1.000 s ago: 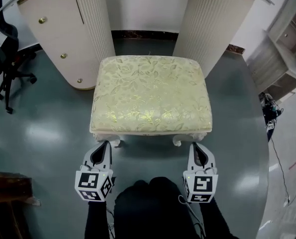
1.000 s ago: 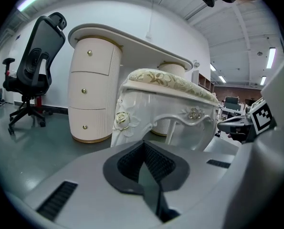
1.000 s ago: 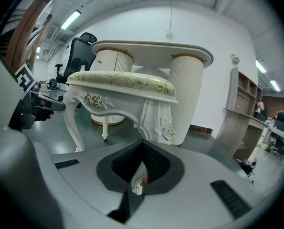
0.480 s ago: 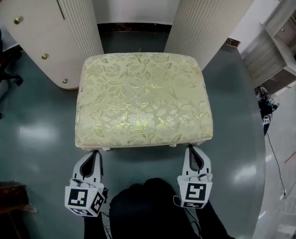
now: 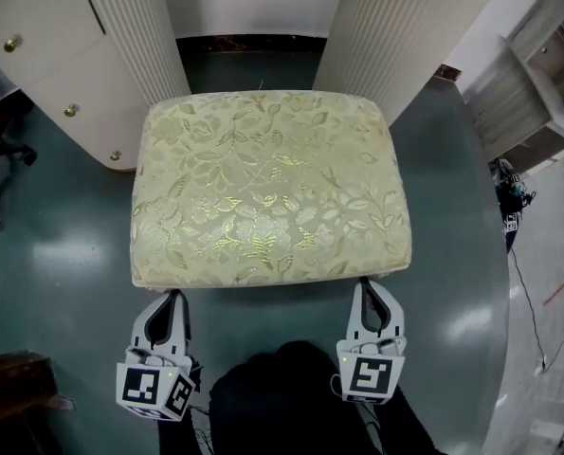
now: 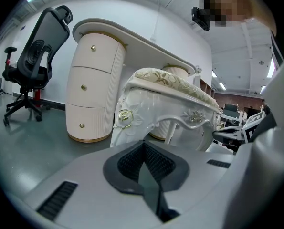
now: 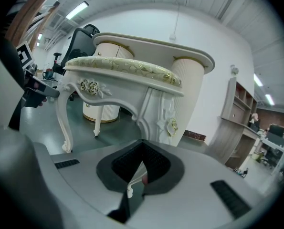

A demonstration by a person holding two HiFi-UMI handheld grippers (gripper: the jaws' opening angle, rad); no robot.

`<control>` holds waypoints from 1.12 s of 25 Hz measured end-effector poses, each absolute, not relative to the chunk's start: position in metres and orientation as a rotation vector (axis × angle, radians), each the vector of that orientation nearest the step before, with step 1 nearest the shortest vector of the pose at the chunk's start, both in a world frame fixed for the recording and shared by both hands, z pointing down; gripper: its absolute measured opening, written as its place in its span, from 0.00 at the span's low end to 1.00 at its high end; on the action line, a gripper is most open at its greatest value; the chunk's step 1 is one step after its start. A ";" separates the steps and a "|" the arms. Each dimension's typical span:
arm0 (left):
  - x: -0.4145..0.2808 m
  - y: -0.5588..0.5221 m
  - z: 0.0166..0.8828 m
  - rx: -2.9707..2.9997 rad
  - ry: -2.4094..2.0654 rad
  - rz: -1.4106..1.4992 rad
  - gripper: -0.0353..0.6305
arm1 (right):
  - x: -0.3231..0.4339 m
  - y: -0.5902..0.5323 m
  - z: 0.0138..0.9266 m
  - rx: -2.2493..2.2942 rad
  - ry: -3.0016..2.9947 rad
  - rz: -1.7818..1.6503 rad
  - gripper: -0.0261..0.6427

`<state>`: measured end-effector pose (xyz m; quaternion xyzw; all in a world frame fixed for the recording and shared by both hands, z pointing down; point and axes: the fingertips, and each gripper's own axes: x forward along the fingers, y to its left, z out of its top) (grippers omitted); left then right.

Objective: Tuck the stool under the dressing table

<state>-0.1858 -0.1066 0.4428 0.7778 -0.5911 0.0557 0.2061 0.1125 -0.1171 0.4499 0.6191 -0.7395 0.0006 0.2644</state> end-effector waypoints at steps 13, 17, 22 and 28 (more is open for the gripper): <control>-0.185 -0.105 0.444 2.148 -1.679 0.084 0.06 | 0.114 -0.119 0.453 1.702 -2.011 -0.023 0.05; -0.179 -0.108 0.454 2.169 -1.659 0.108 0.06 | 0.114 -0.122 0.455 1.721 -2.023 -0.045 0.05; -0.164 -0.117 0.459 2.238 -1.639 0.143 0.06 | 0.113 -0.126 0.460 1.759 -2.014 -0.072 0.05; -0.171 -0.114 0.450 2.217 -1.680 0.129 0.06 | 0.113 -0.125 0.457 1.745 -1.993 -0.133 0.05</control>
